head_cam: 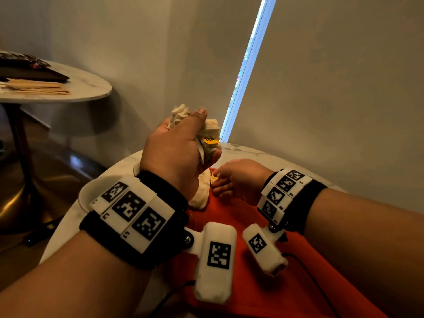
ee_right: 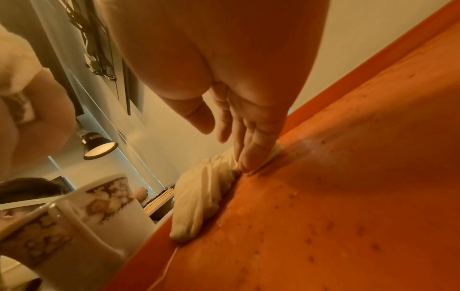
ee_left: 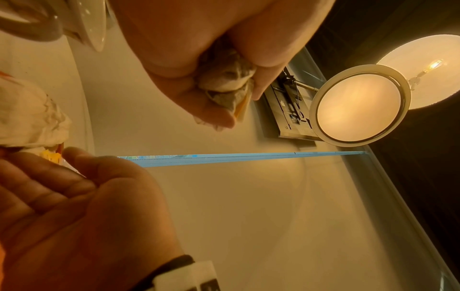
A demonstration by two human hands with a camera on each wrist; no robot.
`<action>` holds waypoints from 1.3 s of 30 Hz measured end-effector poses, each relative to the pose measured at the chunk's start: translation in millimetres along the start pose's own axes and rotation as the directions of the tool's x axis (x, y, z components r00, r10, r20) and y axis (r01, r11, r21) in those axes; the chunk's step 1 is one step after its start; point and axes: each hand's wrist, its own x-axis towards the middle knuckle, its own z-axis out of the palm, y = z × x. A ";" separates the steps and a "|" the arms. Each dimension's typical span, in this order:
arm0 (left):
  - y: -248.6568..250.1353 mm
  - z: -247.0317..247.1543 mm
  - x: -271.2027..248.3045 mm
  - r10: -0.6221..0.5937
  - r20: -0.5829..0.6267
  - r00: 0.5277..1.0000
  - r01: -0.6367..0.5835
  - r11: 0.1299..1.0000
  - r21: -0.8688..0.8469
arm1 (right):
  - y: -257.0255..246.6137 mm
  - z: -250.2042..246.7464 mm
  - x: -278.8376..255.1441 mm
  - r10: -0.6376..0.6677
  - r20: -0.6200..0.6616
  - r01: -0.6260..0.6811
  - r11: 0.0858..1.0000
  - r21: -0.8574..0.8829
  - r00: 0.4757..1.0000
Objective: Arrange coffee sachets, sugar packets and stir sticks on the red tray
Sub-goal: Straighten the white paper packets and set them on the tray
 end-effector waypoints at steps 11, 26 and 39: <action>-3.0 3.2 -1.9 -0.084 0.058 0.995 0.083 0.996 0.019 | -8.0 -26.6 -13.4 -0.174 -0.110 0.179 0.983 0.038 0.979; -8.9 7.8 -10.3 -0.127 0.090 0.988 0.121 0.990 0.072 | -27.7 -35.1 -82.7 -0.612 0.114 0.616 0.787 -0.008 0.783; -13.5 8.9 -13.0 -0.172 0.180 0.968 0.150 0.980 0.130 | -18.5 -44.2 -73.8 -0.549 0.052 0.550 0.834 -0.026 0.834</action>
